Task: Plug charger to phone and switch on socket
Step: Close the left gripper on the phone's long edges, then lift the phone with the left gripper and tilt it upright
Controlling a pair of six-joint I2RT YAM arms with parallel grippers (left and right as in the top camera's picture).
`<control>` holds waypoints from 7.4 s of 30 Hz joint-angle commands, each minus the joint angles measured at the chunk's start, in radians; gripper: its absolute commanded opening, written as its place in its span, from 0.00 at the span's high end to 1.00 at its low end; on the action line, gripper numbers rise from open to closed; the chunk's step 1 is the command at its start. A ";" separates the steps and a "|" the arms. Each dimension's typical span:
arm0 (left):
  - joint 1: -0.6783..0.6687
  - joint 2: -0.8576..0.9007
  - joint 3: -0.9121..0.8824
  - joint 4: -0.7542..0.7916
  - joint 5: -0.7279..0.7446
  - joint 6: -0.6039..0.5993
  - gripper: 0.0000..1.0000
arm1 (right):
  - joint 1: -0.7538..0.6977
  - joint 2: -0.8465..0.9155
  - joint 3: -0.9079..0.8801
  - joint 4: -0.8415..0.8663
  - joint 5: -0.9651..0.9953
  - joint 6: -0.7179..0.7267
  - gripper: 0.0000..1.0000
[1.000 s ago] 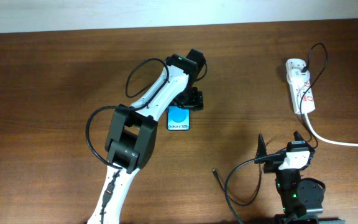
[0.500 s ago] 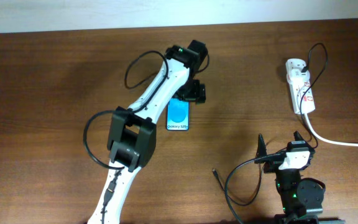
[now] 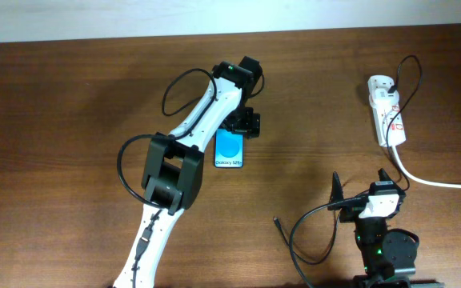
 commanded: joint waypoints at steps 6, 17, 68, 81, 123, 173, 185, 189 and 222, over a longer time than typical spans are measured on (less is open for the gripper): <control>0.023 0.040 -0.007 -0.028 0.000 0.038 0.01 | 0.006 -0.007 -0.005 -0.007 0.006 0.004 0.02; 0.034 0.071 -0.007 -0.039 0.066 0.039 0.01 | 0.006 -0.007 -0.005 -0.007 0.006 0.004 0.02; 0.027 0.072 -0.010 -0.060 0.117 0.038 0.05 | 0.006 -0.007 -0.005 -0.007 0.006 0.004 0.02; 0.027 0.072 -0.010 -0.075 0.087 0.038 0.21 | 0.006 -0.007 -0.005 -0.007 0.006 0.004 0.02; 0.044 0.072 0.269 -0.309 0.099 0.037 0.28 | 0.006 -0.007 -0.005 -0.007 0.006 0.004 0.02; 0.332 0.072 0.269 -0.345 1.489 0.300 0.30 | 0.006 -0.007 -0.005 -0.007 0.006 0.004 0.02; 0.411 0.072 0.269 -0.345 1.583 0.299 0.30 | 0.006 -0.007 -0.005 -0.007 0.006 0.004 0.02; 0.418 0.072 0.269 -0.345 1.583 0.299 0.30 | 0.006 -0.007 -0.005 -0.007 0.006 0.004 0.02; 0.495 0.072 0.269 -0.346 1.583 0.100 0.26 | 0.006 -0.007 -0.005 -0.007 0.006 0.004 0.02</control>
